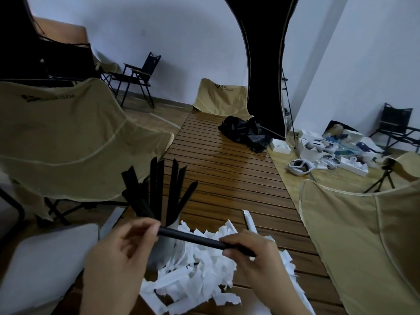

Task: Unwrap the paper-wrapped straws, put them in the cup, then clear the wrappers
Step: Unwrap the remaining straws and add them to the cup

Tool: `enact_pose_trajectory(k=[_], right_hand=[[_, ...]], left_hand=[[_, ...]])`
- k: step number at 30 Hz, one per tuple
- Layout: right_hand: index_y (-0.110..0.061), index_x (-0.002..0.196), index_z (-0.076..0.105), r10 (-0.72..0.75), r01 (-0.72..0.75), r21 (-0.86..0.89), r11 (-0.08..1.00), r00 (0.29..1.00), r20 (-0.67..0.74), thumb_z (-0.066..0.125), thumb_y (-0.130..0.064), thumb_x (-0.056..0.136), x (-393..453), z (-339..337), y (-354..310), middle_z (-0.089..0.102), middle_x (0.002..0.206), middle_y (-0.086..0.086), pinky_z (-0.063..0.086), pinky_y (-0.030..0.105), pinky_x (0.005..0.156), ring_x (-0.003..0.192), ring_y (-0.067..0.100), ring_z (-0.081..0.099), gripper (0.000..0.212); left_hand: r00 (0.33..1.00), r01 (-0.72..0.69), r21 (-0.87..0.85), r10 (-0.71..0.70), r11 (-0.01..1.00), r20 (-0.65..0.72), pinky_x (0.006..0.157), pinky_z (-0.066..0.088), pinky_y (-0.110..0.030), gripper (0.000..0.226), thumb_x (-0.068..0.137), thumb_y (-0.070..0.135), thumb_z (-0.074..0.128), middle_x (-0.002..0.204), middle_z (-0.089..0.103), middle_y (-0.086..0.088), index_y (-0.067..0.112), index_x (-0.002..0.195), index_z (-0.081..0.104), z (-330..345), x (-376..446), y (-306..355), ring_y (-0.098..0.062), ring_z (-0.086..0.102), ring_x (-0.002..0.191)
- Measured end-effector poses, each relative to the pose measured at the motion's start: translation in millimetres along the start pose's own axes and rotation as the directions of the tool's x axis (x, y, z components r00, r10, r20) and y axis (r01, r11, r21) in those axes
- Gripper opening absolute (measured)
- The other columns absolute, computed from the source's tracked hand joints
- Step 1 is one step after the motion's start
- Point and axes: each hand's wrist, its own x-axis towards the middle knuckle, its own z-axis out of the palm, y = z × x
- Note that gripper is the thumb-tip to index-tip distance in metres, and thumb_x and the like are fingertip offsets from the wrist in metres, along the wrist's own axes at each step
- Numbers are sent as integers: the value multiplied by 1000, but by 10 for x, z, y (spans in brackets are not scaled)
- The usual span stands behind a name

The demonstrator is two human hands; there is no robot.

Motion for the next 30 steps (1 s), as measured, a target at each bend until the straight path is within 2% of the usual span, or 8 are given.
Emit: enact_pose_trajectory(k=[5, 7, 10, 14, 20, 24, 27, 30], right_hand=[[-34, 88, 73, -56, 60, 70, 996, 997, -60, 74, -4, 77, 30, 123, -116, 66, 82, -16, 44, 11, 69, 81, 7, 62, 32], [-36, 85, 71, -64, 69, 102, 992, 996, -59, 74, -4, 77, 35, 163, -194, 67, 83, -17, 44, 12, 71, 84, 7, 62, 33], [-34, 84, 70, -64, 74, 151, 986, 995, -72, 73, -2, 77, 38, 222, -287, 67, 84, -16, 43, 10, 72, 85, 7, 62, 32], [-41, 85, 65, -42, 59, 141, 988, 992, -121, 75, -6, 78, 32, 310, -321, 67, 85, -21, 45, 10, 74, 86, 3, 63, 36], [-35, 91, 66, -11, 18, 53, 998, 991, -133, 71, -14, 83, 8, 387, -341, 66, 86, -24, 45, 10, 76, 89, -1, 61, 23], [-36, 92, 65, -12, 16, 31, 999, 994, -111, 69, -19, 85, -5, 376, -398, 65, 83, -24, 42, 7, 76, 90, -3, 59, 19], [-38, 89, 63, 12, -10, 20, 1000, 995, -103, 65, -24, 88, -15, 378, -385, 65, 84, -25, 42, 5, 76, 91, -6, 59, 15], [-32, 88, 68, 4, -2, 15, 1000, 993, -120, 60, -26, 92, -18, 393, -331, 67, 86, -24, 45, 10, 77, 91, -5, 60, 10]], left_hand=[[997, 58, -229, -68, 972, -37, 73, 58, -25, 42, 68, 20, 74, 100, 71, 14, 28, 106, 57, 107, -70, 92, -4, 69, 82], [994, 83, -281, -100, 956, -46, 79, 58, -35, 41, 70, 18, 74, 95, 73, 10, 26, 107, 57, 171, -136, 128, -6, 70, 83], [999, 44, -224, -47, 974, -9, 83, 55, -44, 27, 69, 37, 68, 91, 74, 12, 35, 96, 63, 218, -196, 136, -7, 69, 85], [996, -84, -132, 88, 988, 18, 81, 52, -24, 15, 74, 41, 63, 93, 72, 17, 41, 89, 67, 205, -162, 172, -2, 67, 91], [972, -236, -144, 233, 961, -41, 84, 52, -19, 18, 85, 37, 57, 97, 70, 19, 35, 102, 63, 99, -62, 333, -1, 66, 97], [922, -376, -138, 355, 916, -156, 85, 51, -15, 19, 89, 24, 57, 99, 69, 18, 31, 106, 60, -40, -45, 431, -2, 65, 100], [870, -460, -157, 407, 874, -280, 88, 54, -27, 23, 92, 17, 53, 101, 69, 12, 18, 114, 59, -150, -52, 472, -8, 66, 100], [794, -545, -79, 484, 834, -368, 88, 54, -27, 20, 96, 16, 52, 107, 67, 13, 17, 116, 57, -222, -41, 488, -9, 66, 101]])
